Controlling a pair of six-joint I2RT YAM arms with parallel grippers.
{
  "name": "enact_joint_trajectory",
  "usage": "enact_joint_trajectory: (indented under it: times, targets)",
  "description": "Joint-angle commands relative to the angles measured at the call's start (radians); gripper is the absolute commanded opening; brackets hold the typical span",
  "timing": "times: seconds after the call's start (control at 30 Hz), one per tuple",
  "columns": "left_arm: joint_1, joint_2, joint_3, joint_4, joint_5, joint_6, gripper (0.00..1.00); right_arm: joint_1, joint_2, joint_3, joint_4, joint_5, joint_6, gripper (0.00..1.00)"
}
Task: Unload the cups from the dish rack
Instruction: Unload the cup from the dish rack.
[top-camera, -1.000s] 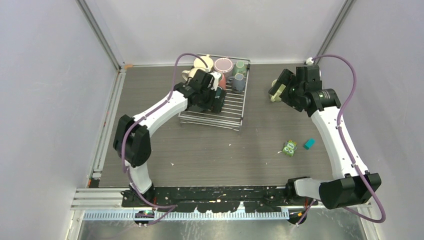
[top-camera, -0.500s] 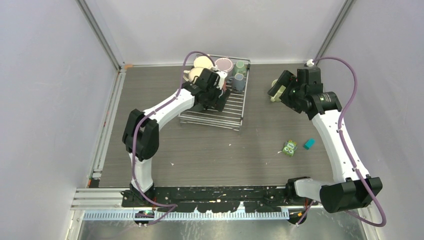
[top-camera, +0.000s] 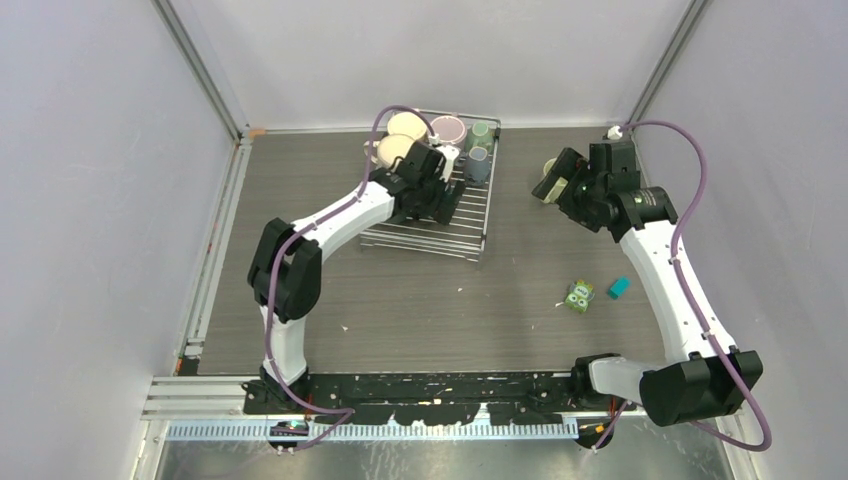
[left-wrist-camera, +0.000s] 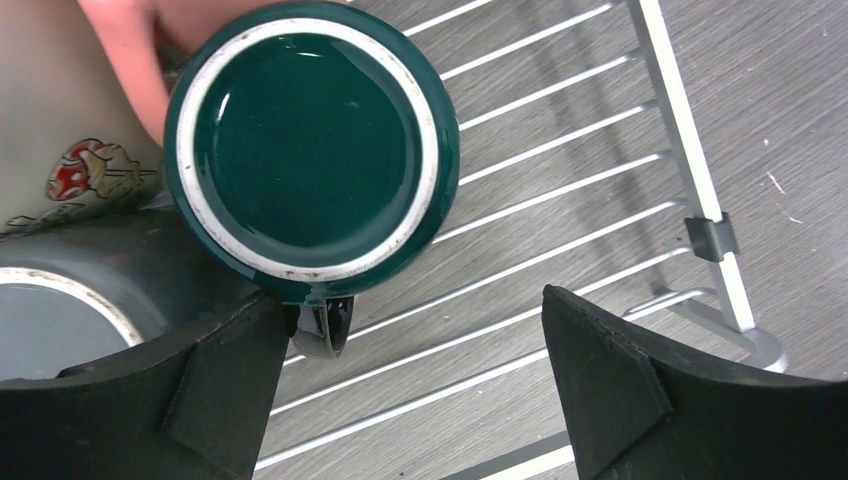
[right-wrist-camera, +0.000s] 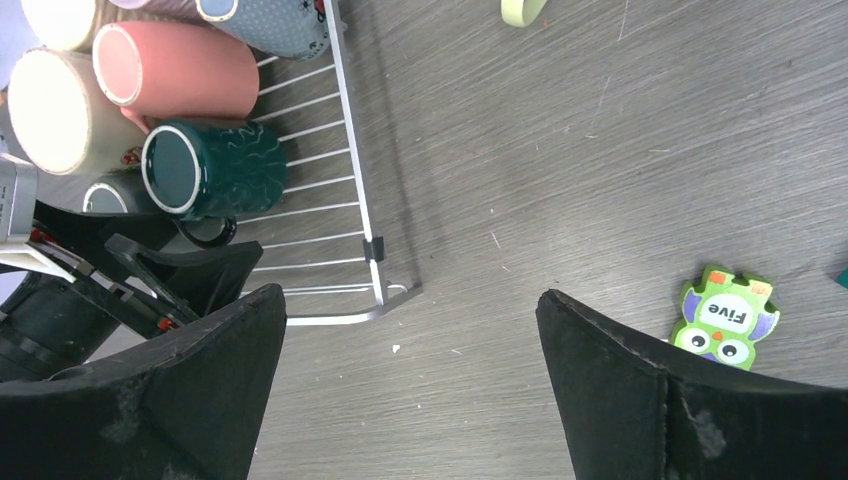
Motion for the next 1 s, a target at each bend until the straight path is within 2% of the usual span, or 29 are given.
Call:
enact_joint_trajectory:
  times: [0.0, 0.17, 0.4, 0.87, 0.97]
  targets:
    - [-0.023, -0.018, -0.002, 0.038, -0.019, -0.059, 0.93, 0.007, -0.033, 0.000, 0.038, -0.007, 0.008, 1.00]
    - [-0.036, -0.008, 0.015, 0.020, -0.041, -0.097, 0.83, 0.008, -0.032, -0.007, 0.044, -0.009, 0.009, 1.00]
    - [-0.038, 0.040, 0.044, -0.047, -0.155, -0.113, 0.73, 0.007, -0.030, -0.015, 0.049, -0.013, 0.009, 1.00]
    - [-0.038, 0.079, 0.001, 0.005, -0.216, -0.094, 0.50, 0.009, -0.018, -0.025, 0.055, -0.013, 0.008, 1.00]
    - [-0.038, 0.085, -0.003, 0.014, -0.223, -0.094, 0.48, 0.008, -0.016, -0.026, 0.055, -0.013, 0.006, 1.00]
